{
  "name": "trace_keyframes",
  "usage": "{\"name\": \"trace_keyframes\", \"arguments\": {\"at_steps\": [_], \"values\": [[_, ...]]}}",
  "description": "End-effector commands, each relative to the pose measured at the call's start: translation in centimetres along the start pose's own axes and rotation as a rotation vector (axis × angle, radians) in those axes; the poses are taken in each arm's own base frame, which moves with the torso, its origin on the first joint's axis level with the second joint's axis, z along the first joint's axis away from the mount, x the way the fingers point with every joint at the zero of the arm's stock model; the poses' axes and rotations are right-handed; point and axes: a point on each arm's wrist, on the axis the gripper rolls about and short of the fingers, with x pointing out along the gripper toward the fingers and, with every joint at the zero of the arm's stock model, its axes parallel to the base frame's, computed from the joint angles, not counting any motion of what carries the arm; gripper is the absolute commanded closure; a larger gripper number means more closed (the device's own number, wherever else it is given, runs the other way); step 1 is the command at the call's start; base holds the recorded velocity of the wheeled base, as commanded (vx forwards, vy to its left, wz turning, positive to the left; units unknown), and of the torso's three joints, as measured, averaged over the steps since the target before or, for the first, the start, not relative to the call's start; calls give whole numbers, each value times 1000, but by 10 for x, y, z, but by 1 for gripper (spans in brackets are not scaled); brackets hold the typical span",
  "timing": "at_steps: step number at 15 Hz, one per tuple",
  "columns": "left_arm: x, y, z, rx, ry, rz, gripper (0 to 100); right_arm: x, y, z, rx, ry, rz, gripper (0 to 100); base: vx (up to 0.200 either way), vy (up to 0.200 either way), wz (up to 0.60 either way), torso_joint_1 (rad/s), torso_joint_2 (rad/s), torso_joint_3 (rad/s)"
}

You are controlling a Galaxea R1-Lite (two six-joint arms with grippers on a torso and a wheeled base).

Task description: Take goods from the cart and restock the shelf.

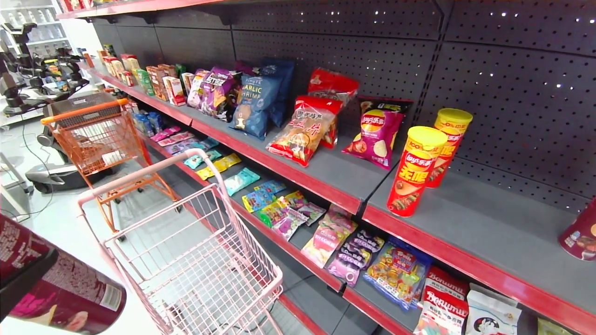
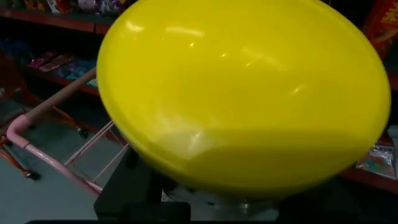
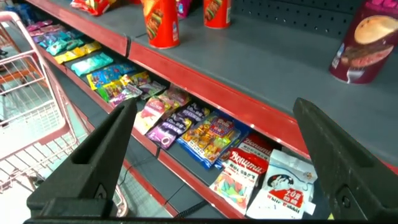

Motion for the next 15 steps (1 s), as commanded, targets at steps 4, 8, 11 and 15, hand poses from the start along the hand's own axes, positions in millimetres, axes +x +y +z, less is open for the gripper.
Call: {"name": "trace_keyframes", "arguments": {"at_steps": [4, 8, 11, 15], "values": [[-2, -1, -2, 0, 0, 6, 100, 0, 0, 0, -1, 1, 2, 0, 0, 0, -150, 52, -101, -58], [-3, -2, -1, 5, -9, 7, 100, 0, 0, 0, 2, 1, 2, 0, 0, 0, -600, 11, -1, -4], [-6, 1, 0, 61, -10, 146, 100, 0, 0, 0, 2, 1, 1, 0, 0, 0, -600, 6, 2, -2], [-10, -2, 0, 72, -21, 146, 100, 0, 0, 0, 2, 1, 2, 0, 0, 0, -600, 2, 4, 4]]}}
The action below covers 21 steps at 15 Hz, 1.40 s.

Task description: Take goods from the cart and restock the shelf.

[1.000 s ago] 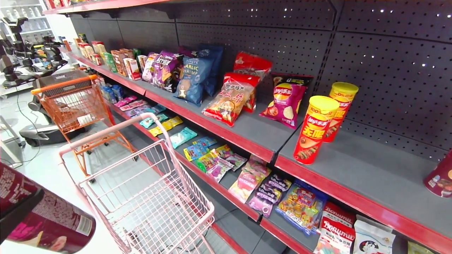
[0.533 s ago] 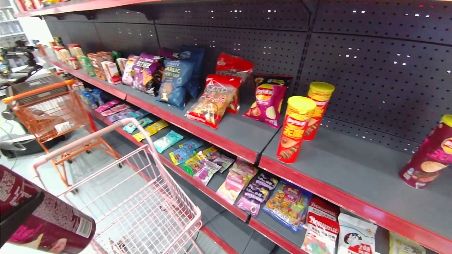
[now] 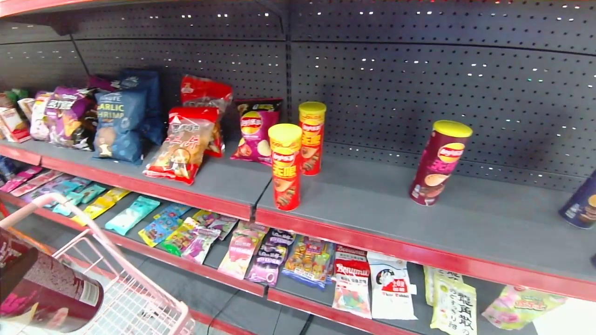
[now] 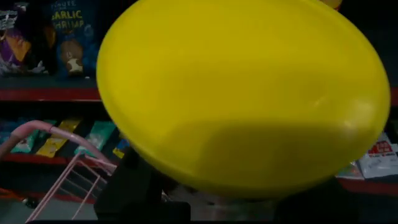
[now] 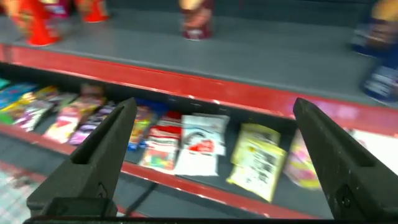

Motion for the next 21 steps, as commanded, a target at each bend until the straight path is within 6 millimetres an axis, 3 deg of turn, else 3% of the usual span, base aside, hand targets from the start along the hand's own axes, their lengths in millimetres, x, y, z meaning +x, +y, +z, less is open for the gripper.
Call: {"name": "trace_keyframes", "arguments": {"at_steps": [1, 4, 8, 13, 19, 20, 21], "values": [[-1, 0, 1, 6, -7, 13, 100, 0, 0, 0, 0, 0, 1, 0, 0, 0, -600, 7, 2, 2], [-1, 1, -1, 90, 7, 54, 100, 0, 0, 0, 0, 0, 1, 0, 0, 0, -600, 4, 4, 4], [-2, 2, 0, 145, 15, 103, 100, 0, 0, 0, -2, 0, 1, 0, 0, 0, 0, 0, 0, 0], [-5, 1, 1, 157, -3, 104, 100, 0, 0, 0, -2, 0, 1, 0, 200, 0, 0, -2, 0, 4], [-21, -6, 2, 193, -81, 107, 100, 2, 0, 1, -20, 26, 21, 0, 0, 0, 0, 0, 0, 0], [-27, -8, 1, 200, -104, 111, 100, -3, 1, 25, -56, -60, 93, 0, 0, 0, 0, 0, 0, 0], [-33, -10, 1, 204, -128, 116, 100, 12, 3, 92, -29, -24, 143, 0, 0, 0, 0, 0, 0, 0]]}}
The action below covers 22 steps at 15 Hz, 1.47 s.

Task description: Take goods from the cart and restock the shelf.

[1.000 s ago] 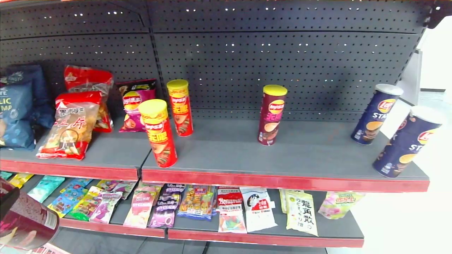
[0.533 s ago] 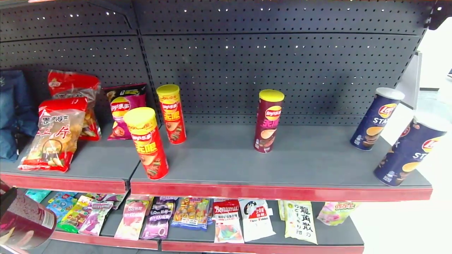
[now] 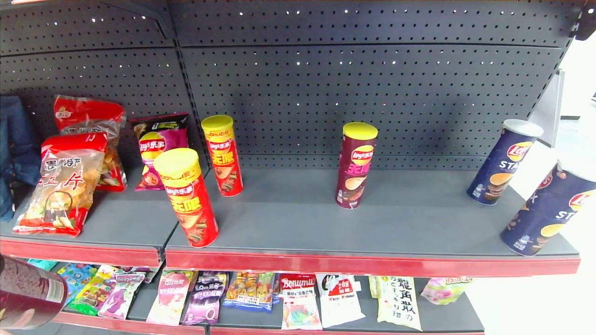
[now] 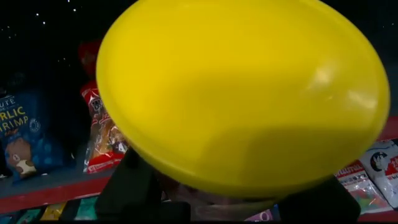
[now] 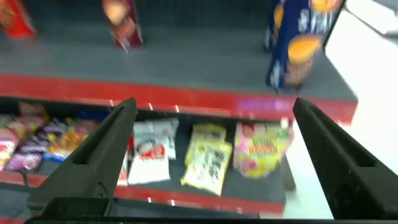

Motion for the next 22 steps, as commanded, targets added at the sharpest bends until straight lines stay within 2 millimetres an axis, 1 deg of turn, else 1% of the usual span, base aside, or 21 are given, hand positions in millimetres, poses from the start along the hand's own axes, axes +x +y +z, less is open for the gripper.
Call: {"name": "trace_keyframes", "arguments": {"at_steps": [1, 2, 3, 5, 6, 7, 8, 9, 10, 11, 12, 13, 14, 15, 16, 17, 18, 21, 22], "values": [[-17, -6, -2, 10, -53, 14, 100, 41, -4, 106, 33, 67, 85, 0, 0, 0, 0, 0, 0, 0], [-22, -8, -4, 7, -47, 6, 100, 49, -4, 117, -2, 72, 124, 0, 0, 0, 0, 0, 0, 0], [-31, -13, -9, 3, -44, -33, 100, 60, -1, 120, -112, 95, 262, 0, 0, 0, 0, 0, 0, 0], [-44, -20, -18, -1, -41, -79, 100, 92, 8, 122, -150, 196, 416, 0, 0, 0, 0, 0, 0, 0], [-46, -21, -20, -4, -32, -82, 100, 102, 13, 123, -154, 217, 462, 0, 0, 0, 0, 0, 0, 0], [-47, -23, -23, -11, -11, -85, 100, 136, 30, 123, -168, 264, 564, 0, 0, 0, 0, 0, 0, 0], [-47, -22, -23, -13, -5, -81, 100, 165, 42, 122, -166, 243, 583, 0, 0, 0, 0, 0, 0, 0], [-46, -23, -24, -16, 4, -78, 100, 198, 53, 116, -154, 231, 582, 0, 0, 0, 0, 0, 0, 0], [-46, -23, -27, -35, 15, -83, 100, 225, 61, 106, -158, 238, 553, 0, 0, 0, 0, 0, 0, 0], [-45, -23, -27, -46, 20, -83, 100, 242, 66, 98, -165, 275, 516, 0, 0, 0, 0, 0, 0, 0], [-45, -23, -27, -48, 20, -83, 100, 250, 69, 96, -165, 290, 514, 0, 0, 0, 0, 0, 0, 0], [-46, -24, -29, -47, 19, -82, 100, 267, 75, 94, -161, 303, 519, 0, 0, 0, 0, 0, 0, 0], [-46, -24, -30, -49, 20, -83, 100, 277, 79, 93, -155, 307, 521, 0, 0, 0, 0, 0, 0, 0], [-46, -25, -30, -50, 22, -83, 100, 297, 93, 87, -141, 325, 542, 0, 0, 0, 0, 0, 0, 0], [-46, -25, -32, -51, 26, -85, 100, 311, 101, 85, -121, 332, 544, 0, 0, 0, 0, 0, 0, 0], [-46, -25, -32, -53, 28, -83, 100, 319, 107, 86, -109, 329, 551, 0, 0, 0, 0, 0, 0, 0], [-46, -25, -33, -55, 29, -84, 100, 332, 114, 82, -102, 333, 551, 0, 0, 0, 0, 0, 0, 0], [-45, -25, -33, -54, 31, -83, 100, 359, 122, 71, -108, 344, 493, 0, 0, 0, 0, 0, 0, 0], [-45, -25, -33, -56, 34, -84, 100, 364, 125, 71, -93, 341, 480, 0, 0, 0, 0, 0, 0, 0]]}}
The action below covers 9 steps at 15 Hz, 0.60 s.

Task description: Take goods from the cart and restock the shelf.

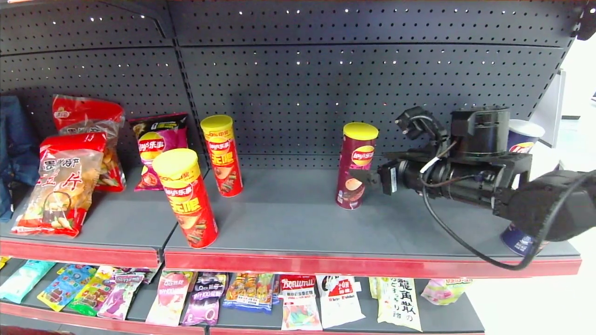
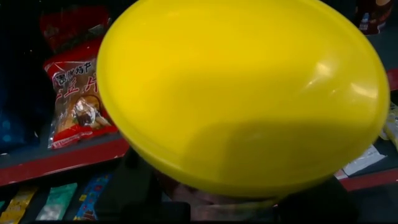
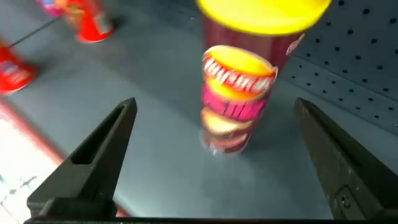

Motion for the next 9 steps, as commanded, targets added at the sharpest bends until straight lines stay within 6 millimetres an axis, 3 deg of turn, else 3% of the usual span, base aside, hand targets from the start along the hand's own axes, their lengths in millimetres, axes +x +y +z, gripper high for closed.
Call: {"name": "trace_keyframes", "arguments": {"at_steps": [1, 5, 9], "values": [[1, 0, -1, -2, 6, 1, 100, 26, -1, -9, 19, 36, -18, 0, 0, 0, 0, 0, 0, 0], [1, 0, -1, -2, 5, 3, 100, 28, -4, -8, 20, 35, -90, 0, 0, 0, 0, 0, 0, 0], [0, 0, 0, -1, 3, 4, 100, 44, -5, -7, 66, 25, -98, 0, 0, 0, 0, 0, 0, 0]]}}
